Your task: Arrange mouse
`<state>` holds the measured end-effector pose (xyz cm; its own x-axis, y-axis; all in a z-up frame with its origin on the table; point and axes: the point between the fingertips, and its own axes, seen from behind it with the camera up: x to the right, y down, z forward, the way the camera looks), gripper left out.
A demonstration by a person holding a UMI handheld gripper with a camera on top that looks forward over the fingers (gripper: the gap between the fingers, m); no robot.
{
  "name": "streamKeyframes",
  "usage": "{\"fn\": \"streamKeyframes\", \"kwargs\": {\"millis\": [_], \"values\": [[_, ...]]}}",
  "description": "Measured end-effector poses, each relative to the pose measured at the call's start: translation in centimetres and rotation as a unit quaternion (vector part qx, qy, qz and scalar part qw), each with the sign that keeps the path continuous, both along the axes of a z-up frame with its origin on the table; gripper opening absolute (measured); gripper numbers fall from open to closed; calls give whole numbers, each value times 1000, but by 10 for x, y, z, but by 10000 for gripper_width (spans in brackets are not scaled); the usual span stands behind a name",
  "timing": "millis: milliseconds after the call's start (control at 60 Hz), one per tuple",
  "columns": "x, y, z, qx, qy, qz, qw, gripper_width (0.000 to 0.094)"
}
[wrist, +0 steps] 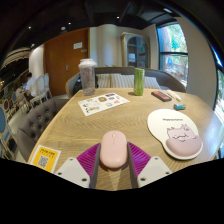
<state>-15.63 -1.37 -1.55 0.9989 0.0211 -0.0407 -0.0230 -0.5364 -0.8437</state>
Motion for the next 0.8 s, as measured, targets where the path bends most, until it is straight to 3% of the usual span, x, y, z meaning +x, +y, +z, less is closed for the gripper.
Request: {"fn": "streamKeyframes", "kwargs": {"millis": [150, 233, 417, 517, 600, 733, 800], "values": [[-9, -2, 3, -62, 29, 39, 997, 381], [0, 3, 27, -60, 50, 54, 996, 366], [126, 49, 100, 14, 17, -31, 999, 367], [185, 59, 71, -3, -5, -50, 999, 367], [218, 68, 39, -32, -39, -44, 998, 367], [230, 65, 8, -64, -43, -43, 996, 375], [230, 67, 5, -56, -32, -49, 997, 410]]}}
